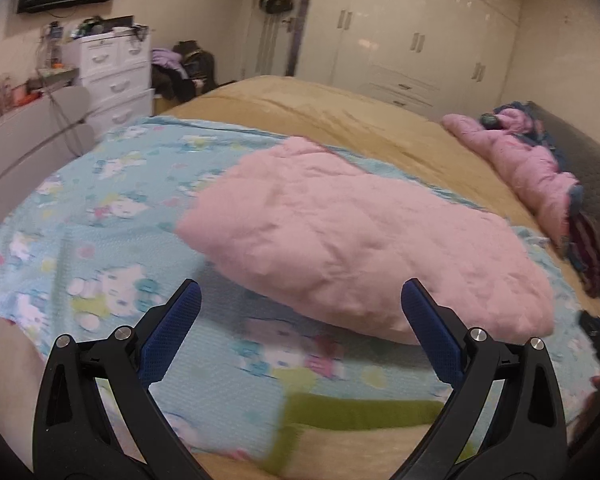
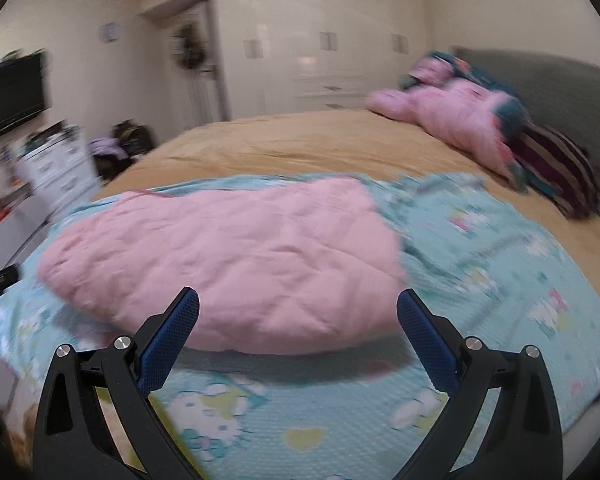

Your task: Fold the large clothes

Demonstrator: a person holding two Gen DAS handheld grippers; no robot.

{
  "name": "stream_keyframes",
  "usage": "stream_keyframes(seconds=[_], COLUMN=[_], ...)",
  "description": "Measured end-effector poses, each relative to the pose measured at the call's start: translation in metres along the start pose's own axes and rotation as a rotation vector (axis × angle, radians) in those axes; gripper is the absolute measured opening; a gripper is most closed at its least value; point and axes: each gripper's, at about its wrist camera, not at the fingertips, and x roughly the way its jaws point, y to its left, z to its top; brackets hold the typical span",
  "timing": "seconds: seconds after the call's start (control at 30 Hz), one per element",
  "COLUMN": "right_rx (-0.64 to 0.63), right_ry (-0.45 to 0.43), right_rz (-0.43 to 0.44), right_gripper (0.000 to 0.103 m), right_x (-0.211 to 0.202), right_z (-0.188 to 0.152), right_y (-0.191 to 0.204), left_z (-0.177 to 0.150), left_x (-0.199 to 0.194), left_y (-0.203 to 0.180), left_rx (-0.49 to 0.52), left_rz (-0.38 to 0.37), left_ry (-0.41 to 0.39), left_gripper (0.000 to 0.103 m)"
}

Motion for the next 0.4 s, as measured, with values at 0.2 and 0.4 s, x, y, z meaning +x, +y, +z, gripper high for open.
stream_keyframes(seconds=[0.2, 0.4], right_rx=[0.299, 0.798], right_ry=[0.059, 0.146], right_rz=[-0.439, -1.034], right_gripper=[0.099, 0.099], right_x=[0.002, -0.067], right_z=[-0.025, -0.128], right_y=[-0.168, -0.380], left_z=[0.043, 0.068], left_x=[0.048, 0.134], left_y=[0.107, 0.242], left_rx=[-0.102, -0.206], left_rz=[0.230, 0.598], left_ry=[0.060, 0.153], left_gripper=[0.094, 0.094])
